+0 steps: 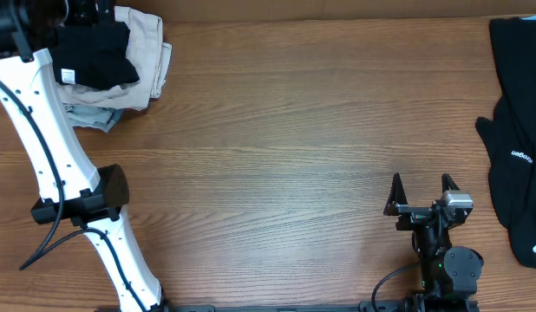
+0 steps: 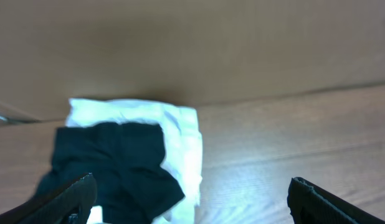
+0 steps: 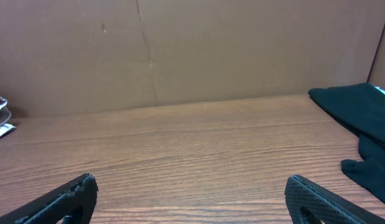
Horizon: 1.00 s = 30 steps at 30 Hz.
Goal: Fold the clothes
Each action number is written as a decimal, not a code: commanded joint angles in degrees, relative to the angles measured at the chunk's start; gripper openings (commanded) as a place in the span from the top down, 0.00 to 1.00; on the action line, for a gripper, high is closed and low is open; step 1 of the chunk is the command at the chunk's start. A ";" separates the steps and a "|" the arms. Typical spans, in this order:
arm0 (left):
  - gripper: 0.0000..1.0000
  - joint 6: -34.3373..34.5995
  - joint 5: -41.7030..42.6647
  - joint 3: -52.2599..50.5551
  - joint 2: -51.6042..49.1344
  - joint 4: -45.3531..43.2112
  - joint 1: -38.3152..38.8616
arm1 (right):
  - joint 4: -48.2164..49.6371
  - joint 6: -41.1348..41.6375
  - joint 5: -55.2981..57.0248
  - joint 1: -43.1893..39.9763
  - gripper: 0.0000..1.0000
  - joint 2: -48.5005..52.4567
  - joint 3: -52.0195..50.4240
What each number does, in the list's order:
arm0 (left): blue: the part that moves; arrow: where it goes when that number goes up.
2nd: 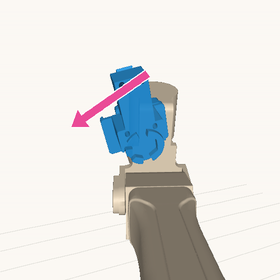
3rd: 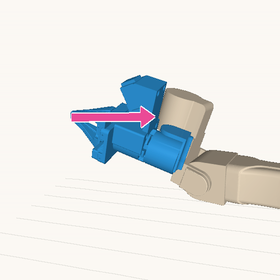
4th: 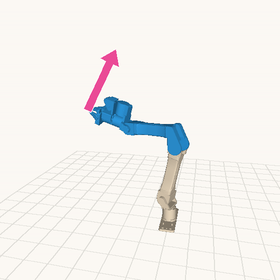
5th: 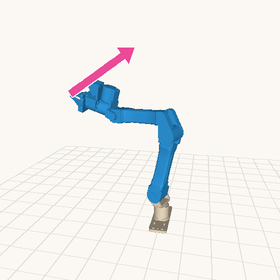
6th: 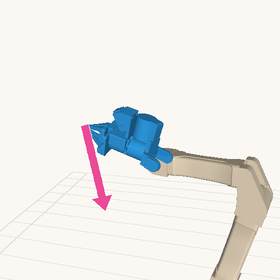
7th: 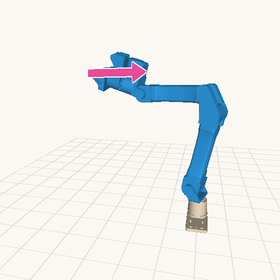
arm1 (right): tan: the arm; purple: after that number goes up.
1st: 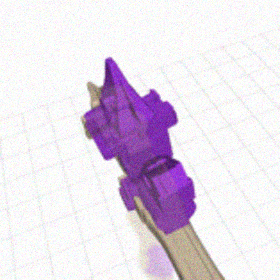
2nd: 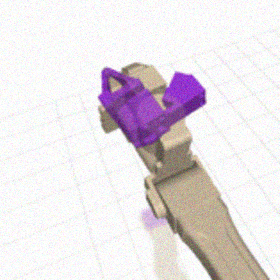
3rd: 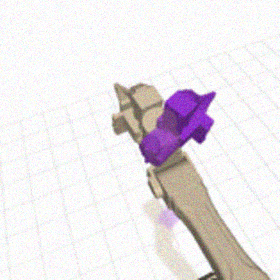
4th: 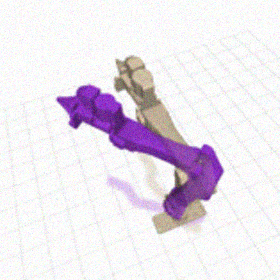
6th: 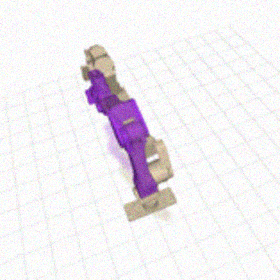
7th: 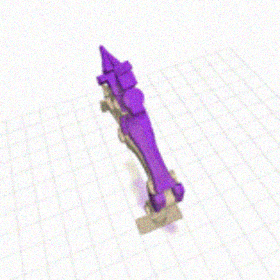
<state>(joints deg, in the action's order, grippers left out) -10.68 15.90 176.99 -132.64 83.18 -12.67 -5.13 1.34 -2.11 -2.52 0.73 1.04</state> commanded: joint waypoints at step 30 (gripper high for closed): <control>0.00 1.36 -2.32 -123.99 73.77 -56.39 11.91 | 0.44 0.35 0.57 0.22 0.00 -0.59 -0.59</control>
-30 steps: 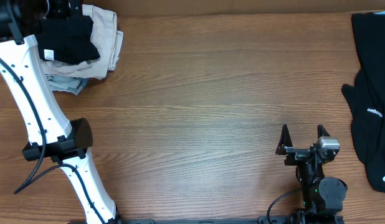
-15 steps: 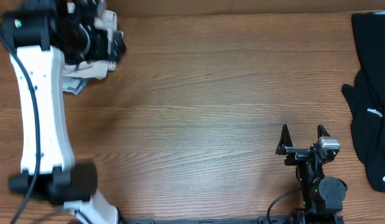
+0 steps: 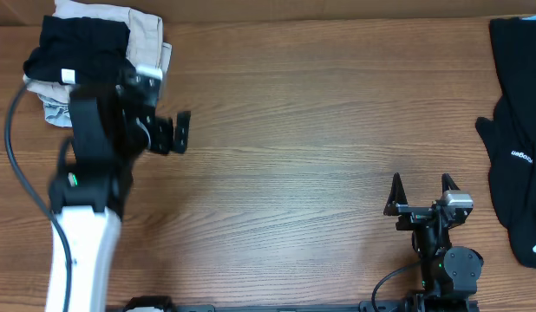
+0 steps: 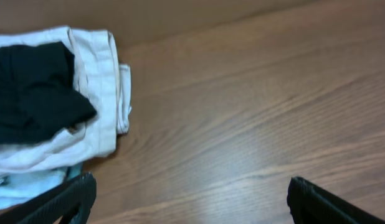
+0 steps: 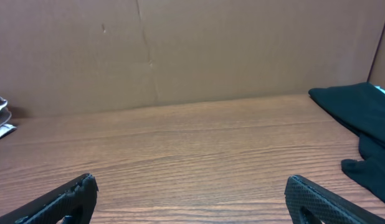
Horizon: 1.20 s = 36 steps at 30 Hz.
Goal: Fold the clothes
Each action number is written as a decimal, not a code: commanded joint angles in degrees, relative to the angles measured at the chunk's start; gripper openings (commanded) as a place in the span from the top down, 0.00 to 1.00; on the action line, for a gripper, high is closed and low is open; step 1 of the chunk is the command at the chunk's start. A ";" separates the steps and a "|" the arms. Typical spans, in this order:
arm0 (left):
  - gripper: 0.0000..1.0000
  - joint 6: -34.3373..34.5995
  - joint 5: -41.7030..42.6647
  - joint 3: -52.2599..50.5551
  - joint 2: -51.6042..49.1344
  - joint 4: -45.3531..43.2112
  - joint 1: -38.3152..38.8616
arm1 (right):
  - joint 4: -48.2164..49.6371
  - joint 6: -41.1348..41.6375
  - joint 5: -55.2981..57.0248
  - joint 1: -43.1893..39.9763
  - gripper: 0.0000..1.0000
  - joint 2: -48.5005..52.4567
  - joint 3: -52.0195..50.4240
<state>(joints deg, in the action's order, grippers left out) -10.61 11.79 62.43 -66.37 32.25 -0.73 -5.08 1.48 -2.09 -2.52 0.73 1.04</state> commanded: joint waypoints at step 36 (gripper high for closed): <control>0.00 3.74 1.36 -61.57 66.20 -29.66 -4.59 | 0.39 0.22 0.52 0.22 0.00 -0.59 -0.59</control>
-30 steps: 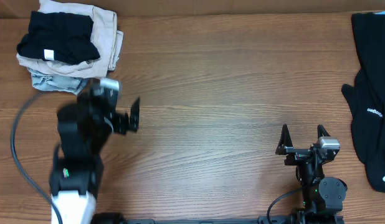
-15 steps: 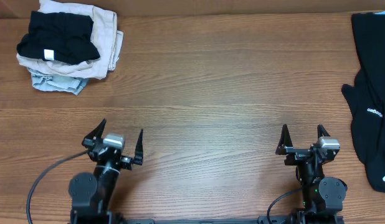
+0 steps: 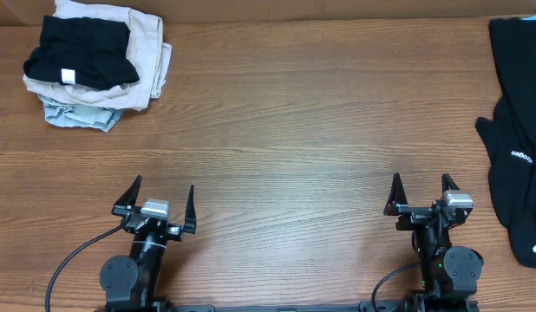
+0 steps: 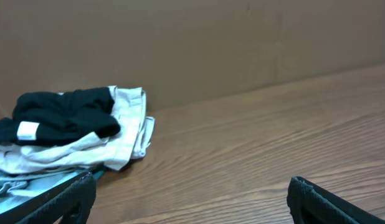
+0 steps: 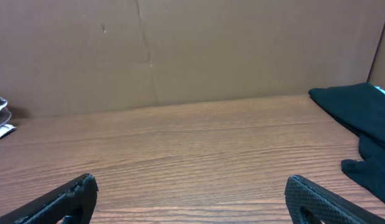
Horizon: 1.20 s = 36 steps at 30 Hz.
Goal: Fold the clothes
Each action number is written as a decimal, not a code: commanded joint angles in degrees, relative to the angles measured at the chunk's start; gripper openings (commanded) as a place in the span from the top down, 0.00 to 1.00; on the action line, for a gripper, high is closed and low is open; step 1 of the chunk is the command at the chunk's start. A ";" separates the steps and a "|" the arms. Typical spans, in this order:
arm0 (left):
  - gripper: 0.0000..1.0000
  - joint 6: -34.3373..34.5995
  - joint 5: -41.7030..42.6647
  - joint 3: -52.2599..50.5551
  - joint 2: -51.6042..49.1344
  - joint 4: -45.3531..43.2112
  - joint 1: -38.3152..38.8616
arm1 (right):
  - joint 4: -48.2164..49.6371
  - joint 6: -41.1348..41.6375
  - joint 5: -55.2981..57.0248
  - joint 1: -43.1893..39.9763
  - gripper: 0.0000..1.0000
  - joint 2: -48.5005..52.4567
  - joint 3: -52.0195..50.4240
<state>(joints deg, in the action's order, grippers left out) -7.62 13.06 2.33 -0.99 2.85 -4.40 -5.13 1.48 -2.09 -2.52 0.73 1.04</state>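
Note:
A pile of folded clothes (image 3: 94, 65) lies at the far left corner: a black garment (image 3: 84, 52) on top of beige (image 3: 151, 56) and pale blue pieces. The same pile (image 4: 68, 134) shows in the left wrist view. An unfolded black garment (image 3: 519, 130) with white lettering lies at the right edge, and its near part (image 5: 357, 124) is seen in the right wrist view. My left gripper (image 3: 157, 198) stands open at the near left, empty. My right gripper (image 3: 421, 192) stands open at the near right, also empty.
The wooden table (image 3: 294, 130) runs between the pile and the black garment. A brown cardboard wall (image 5: 180, 50) stands along the far edge. A small pale blue item peeks out by the black garment at the right edge.
My left arm has drawn back from beside the folded pile to its place at the near left edge, gripper still open. The pile and the right arm have not moved.
My left arm first reached over the pile at the far left corner, its open gripper by the black garment on top. Then it was beside the pile, clear of it. Now it rests at the near left, and the black garment stays on the pile.

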 commanded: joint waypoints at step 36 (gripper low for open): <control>0.00 2.93 0.02 -2.05 0.74 0.26 -2.43 | 0.44 0.22 0.52 0.22 0.00 -0.59 -0.59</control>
